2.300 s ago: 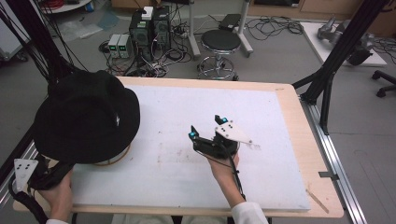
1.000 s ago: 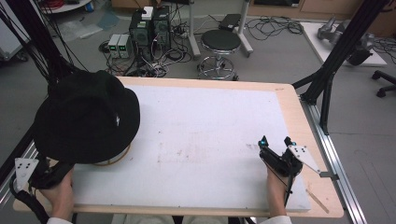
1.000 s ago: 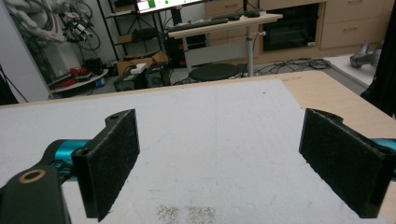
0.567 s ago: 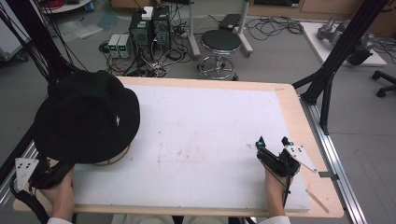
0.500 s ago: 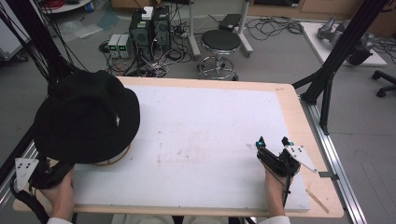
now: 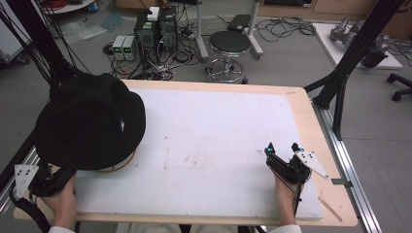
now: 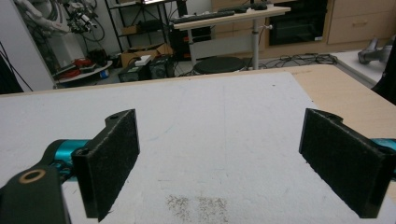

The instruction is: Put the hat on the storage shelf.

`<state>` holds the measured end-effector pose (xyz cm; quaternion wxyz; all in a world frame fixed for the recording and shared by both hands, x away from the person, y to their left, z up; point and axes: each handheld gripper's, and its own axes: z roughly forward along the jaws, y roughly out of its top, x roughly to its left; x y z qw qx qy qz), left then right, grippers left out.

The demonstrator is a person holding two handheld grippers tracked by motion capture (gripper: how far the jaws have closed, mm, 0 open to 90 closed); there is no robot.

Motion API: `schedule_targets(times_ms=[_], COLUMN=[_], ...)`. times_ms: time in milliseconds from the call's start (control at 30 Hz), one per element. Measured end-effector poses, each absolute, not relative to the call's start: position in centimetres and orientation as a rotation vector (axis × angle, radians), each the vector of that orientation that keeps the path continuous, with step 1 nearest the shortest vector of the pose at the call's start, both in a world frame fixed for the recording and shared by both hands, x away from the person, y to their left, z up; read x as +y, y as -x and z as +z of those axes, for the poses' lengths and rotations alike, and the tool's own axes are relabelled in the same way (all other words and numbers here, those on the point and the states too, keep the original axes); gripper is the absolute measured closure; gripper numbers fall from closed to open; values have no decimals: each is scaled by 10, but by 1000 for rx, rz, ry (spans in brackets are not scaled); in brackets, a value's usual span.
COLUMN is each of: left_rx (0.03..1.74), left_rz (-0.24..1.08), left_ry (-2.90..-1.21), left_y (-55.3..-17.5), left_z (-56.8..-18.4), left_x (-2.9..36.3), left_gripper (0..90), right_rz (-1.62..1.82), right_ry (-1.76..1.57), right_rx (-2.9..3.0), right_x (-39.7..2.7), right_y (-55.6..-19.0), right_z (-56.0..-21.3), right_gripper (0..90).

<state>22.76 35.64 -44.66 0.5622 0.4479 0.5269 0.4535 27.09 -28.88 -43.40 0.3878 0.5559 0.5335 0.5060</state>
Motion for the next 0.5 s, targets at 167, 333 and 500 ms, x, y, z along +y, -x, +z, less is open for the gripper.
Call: schedule_targets(times_ms=[167, 333, 500], left_rx=[1244, 1245, 1246], left_rz=[1066, 1062, 1062], left_ry=[-1056, -1055, -1052], left_y=[-228, -228, -228], left_z=[-447, -447, -447], left_x=[357, 357, 357], left_gripper=[267, 267, 267], right_rz=[1283, 1288, 1291], right_ry=[-1415, -1426, -1423], right_rx=[1360, 1364, 1363], right_x=[-289, -288, -288], right_y=[-272, -272, -272], right_z=[-434, -435, -435], right_gripper=[115, 115, 114])
